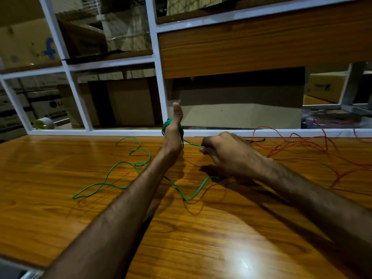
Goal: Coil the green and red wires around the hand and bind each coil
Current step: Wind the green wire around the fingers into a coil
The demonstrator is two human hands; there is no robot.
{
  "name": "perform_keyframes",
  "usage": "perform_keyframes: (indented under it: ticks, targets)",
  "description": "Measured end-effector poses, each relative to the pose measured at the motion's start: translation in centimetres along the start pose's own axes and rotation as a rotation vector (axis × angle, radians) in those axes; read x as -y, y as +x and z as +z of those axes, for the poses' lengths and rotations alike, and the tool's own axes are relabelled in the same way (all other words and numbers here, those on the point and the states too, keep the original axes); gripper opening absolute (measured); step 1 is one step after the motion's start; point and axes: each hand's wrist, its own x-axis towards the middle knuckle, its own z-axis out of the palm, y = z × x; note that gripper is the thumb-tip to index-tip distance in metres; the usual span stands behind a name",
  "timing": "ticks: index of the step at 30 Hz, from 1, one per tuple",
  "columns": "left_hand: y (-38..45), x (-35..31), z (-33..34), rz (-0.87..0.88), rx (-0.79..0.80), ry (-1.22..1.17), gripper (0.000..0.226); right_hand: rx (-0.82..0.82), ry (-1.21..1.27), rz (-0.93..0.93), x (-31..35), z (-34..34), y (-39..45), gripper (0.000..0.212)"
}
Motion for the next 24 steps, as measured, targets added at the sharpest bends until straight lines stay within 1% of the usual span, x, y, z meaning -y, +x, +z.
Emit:
perform_keyframes:
  ticks: [4, 5, 7, 8, 10, 12, 13, 15, 18, 21, 22, 24]
  targets:
    - [0.5, 0.5, -1.1, -0.032, 0.064, 0.141, 0.094, -0.088, -0.021, -0.105, -0.2, -0.9, 0.4, 0.028]
    - [0.7, 0.6, -1.3, -0.045, 0.112, 0.183, 0.099, -0.119, -0.018, -0.121, -0.4, -1.1, 0.6, 0.030]
    - [0.9, 1.2, -1.6, -0.079, 0.204, 0.272, 0.116, -0.194, -0.018, -0.144, -1.0, -1.7, 0.8, 0.034]
    - [0.9, 1.2, -1.5, -0.093, 0.269, 0.332, 0.124, -0.236, -0.019, -0.161, -1.2, -2.1, 0.8, 0.033]
    - [0.1, 0.5, -1.0, -0.120, 0.443, 0.450, 0.137, -0.309, -0.024, -0.203, -1.8, -2.6, 0.9, 0.024]
    - [-0.7, -0.2, -0.2, -0.185, 0.627, 0.480, 0.143, -0.389, -0.044, -0.216, -2.3, -2.9, 0.9, 0.019]
    - [-1.1, -0.6, 0.1, -0.223, 0.697, 0.489, 0.140, -0.423, -0.051, -0.206, -2.6, -3.1, 0.9, 0.021]
    - [-1.4, -1.0, 0.5, -0.283, 0.775, 0.504, 0.124, -0.456, -0.061, -0.180, -3.1, -3.1, 0.7, 0.027]
    - [-1.6, -1.8, 0.6, -0.366, 0.827, 0.469, 0.083, -0.468, -0.074, -0.154, -3.9, -3.0, 0.5, 0.033]
    - [-2.0, -2.4, 0.9, -0.407, 0.873, 0.420, 0.041, -0.483, -0.081, -0.143, -4.4, -2.9, 0.3, 0.039]
    - [-2.0, -2.4, 1.0, -0.414, 0.877, 0.392, 0.035, -0.482, -0.083, -0.136, -4.5, -2.9, 0.3, 0.040]
    - [-2.1, -2.2, 1.1, -0.435, 0.897, 0.316, 0.037, -0.483, -0.079, -0.118, -4.7, -2.9, 0.3, 0.042]
